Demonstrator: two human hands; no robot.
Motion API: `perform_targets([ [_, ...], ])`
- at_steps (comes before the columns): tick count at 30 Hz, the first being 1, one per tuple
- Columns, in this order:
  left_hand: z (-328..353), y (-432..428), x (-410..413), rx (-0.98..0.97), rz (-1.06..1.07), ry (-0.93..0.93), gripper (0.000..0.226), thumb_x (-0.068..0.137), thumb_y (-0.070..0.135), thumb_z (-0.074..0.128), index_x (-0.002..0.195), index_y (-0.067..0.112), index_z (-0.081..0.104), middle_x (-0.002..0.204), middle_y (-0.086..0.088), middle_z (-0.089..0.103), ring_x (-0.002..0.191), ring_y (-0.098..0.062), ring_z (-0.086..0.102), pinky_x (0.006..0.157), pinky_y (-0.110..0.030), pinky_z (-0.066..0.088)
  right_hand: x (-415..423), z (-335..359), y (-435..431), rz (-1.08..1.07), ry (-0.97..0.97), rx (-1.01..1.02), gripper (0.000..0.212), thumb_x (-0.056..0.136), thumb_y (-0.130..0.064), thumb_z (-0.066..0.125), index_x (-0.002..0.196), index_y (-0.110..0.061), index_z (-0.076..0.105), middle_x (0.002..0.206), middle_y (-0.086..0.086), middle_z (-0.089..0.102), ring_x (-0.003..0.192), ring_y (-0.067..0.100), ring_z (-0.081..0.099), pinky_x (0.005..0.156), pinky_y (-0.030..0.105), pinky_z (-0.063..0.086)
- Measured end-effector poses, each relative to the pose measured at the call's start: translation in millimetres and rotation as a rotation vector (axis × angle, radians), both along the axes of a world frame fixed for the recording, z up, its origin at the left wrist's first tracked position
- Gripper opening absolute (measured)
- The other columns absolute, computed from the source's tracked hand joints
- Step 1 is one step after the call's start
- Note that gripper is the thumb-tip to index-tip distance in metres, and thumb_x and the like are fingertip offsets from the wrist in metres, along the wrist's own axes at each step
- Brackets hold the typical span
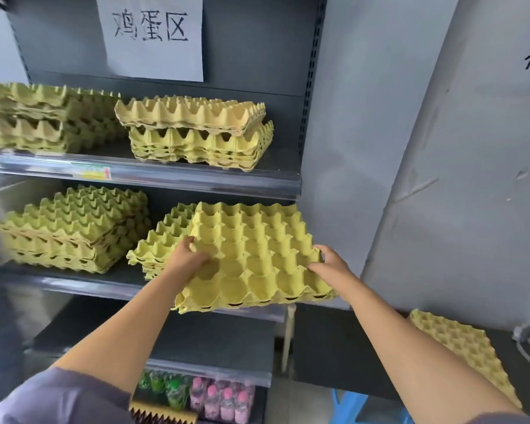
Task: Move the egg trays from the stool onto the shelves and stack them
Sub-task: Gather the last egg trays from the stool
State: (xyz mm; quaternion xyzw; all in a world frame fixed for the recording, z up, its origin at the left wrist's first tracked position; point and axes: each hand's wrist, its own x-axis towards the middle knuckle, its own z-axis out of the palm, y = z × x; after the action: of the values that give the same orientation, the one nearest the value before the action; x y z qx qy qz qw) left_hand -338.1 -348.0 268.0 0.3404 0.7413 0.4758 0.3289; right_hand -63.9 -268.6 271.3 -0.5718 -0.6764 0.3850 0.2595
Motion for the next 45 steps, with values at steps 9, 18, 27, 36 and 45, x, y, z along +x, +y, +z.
perform_targets([
  [9,6.1,58.4,-119.2,0.013,-0.006,0.060,0.068,0.082,0.013,0.067,0.142,0.016,0.036,0.115,-0.015,0.060,0.091,-0.031,0.064,0.079,-0.044,0.055,-121.3,-3.8,55.4,-0.044,0.046,-0.028,0.058,0.090,-0.015,0.057,0.143,-0.024,0.034,0.122,0.002,0.049,0.100,0.018,0.050,0.082,0.028,0.044],
  [18,-15.2,122.5,-169.3,0.006,-0.002,-0.037,0.057,0.083,0.010,0.068,0.133,0.011,0.042,0.120,-0.018,0.057,0.107,-0.036,0.058,0.093,-0.049,0.049,-175.4,-19.2,101.8,-0.106,0.009,-0.055,0.056,0.087,-0.014,0.059,0.139,-0.022,0.040,0.118,0.004,0.056,0.104,0.023,0.057,0.089,0.033,0.051],
  [27,-27.2,140.3,-173.8,-0.140,-0.081,0.189,0.055,0.089,0.015,0.060,0.140,0.010,0.038,0.126,-0.018,0.056,0.113,-0.035,0.054,0.094,-0.041,0.046,-184.5,-29.3,120.4,-0.074,-0.101,-0.071,0.052,0.089,-0.021,0.060,0.137,-0.019,0.042,0.126,0.006,0.057,0.106,0.023,0.056,0.085,0.029,0.046],
  [36,-15.0,134.3,-165.1,-0.205,-0.149,0.684,0.055,0.087,0.025,0.058,0.139,0.023,0.039,0.138,-0.015,0.041,0.125,-0.038,0.039,0.100,-0.046,0.037,-181.2,-23.8,116.1,-0.060,-0.153,-0.036,0.063,0.092,-0.039,0.057,0.146,-0.021,0.031,0.145,0.006,0.042,0.129,0.027,0.045,0.104,0.038,0.042],
  [45,3.3,138.8,-100.6,-0.070,-0.409,0.907,0.038,0.090,0.027,0.052,0.128,0.030,0.052,0.131,-0.006,0.054,0.124,-0.030,0.045,0.104,-0.045,0.036,-134.3,-5.2,92.0,-0.091,-0.420,0.246,0.051,0.097,-0.038,0.047,0.143,-0.019,0.037,0.139,0.012,0.045,0.124,0.031,0.049,0.096,0.039,0.045],
])
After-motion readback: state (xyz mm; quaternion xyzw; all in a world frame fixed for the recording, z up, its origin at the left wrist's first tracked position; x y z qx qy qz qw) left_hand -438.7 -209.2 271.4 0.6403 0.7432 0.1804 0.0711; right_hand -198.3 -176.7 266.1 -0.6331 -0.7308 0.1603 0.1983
